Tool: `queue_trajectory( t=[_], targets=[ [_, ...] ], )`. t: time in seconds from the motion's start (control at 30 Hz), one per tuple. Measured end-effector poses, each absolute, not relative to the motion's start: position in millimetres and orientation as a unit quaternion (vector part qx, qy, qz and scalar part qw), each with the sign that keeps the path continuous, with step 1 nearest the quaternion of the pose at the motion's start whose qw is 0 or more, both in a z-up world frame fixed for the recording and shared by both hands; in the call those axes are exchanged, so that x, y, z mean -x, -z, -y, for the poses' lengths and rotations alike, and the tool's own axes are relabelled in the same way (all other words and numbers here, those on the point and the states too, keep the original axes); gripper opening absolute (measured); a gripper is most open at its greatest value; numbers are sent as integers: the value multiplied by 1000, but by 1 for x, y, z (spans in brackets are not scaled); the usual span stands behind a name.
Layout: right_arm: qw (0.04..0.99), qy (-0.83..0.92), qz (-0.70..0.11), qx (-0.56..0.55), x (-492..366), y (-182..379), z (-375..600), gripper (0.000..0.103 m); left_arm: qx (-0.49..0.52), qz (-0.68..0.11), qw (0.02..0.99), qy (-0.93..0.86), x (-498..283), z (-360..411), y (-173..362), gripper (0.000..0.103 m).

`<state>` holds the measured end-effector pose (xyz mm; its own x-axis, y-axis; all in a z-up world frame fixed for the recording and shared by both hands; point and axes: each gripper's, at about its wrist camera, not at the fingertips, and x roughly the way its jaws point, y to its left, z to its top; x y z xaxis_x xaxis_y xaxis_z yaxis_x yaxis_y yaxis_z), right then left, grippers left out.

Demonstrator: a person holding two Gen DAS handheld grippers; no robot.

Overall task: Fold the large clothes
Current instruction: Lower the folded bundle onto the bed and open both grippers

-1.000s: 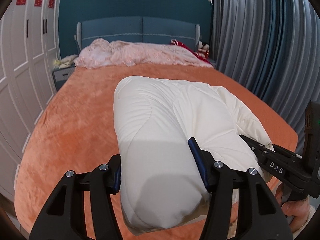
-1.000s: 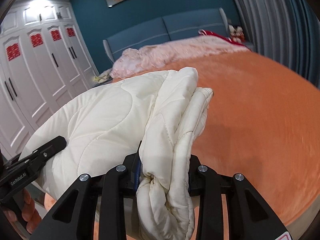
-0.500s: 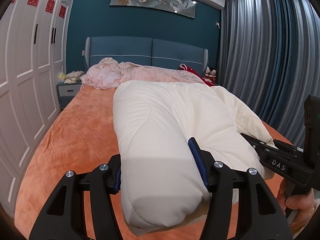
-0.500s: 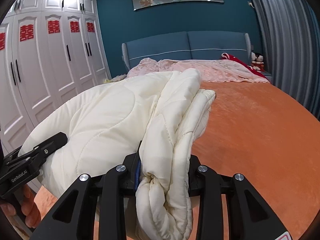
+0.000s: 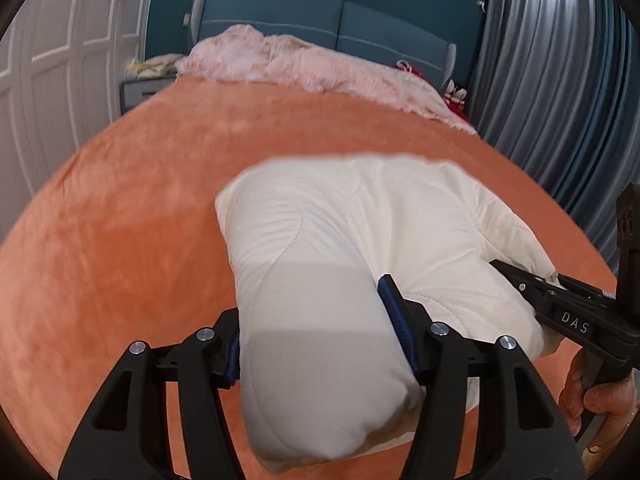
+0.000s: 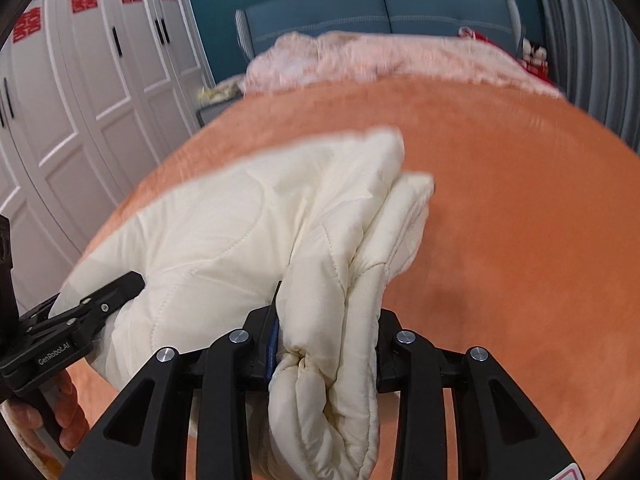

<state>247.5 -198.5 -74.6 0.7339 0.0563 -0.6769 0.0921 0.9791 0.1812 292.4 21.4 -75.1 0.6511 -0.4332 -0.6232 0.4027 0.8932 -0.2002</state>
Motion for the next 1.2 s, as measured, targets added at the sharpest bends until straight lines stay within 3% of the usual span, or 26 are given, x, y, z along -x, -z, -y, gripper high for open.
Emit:
queue_trajectory(
  t=[0.2,0.33,0.43,0.5,0.57,0.6,0.7,0.83,1.2],
  targets=[
    [908,-4,-392,-150,-234,86,204,49,18,-379,902,205,-281,-35,89,72],
    [901,14,-404,-159,-213,62,207,60,-42,-394,905,155,-267,-38,66,75],
    [911,47,-387,-136,-194,32,206,61,-62,-401,904,134,-261,-41,43,75],
    [915,52,-383,-118,-192,14,201,55,-67,-408,902,121,-261,-38,27,75],
    [914,48,-391,-102,-200,1,191,24,-58,-416,901,114,-266,-34,16,75],
    [912,43,-396,-100,-207,-1,186,21,-52,-418,900,111,-268,-31,13,74],
    [905,43,-415,-86,-229,5,174,16,-47,-433,895,95,-287,-18,10,63],
    [885,53,-454,-91,-257,31,169,16,-43,-462,881,91,-304,-1,28,58],
    [866,70,-489,-82,-272,86,171,16,-59,-470,877,76,-317,20,69,57]
  ],
)
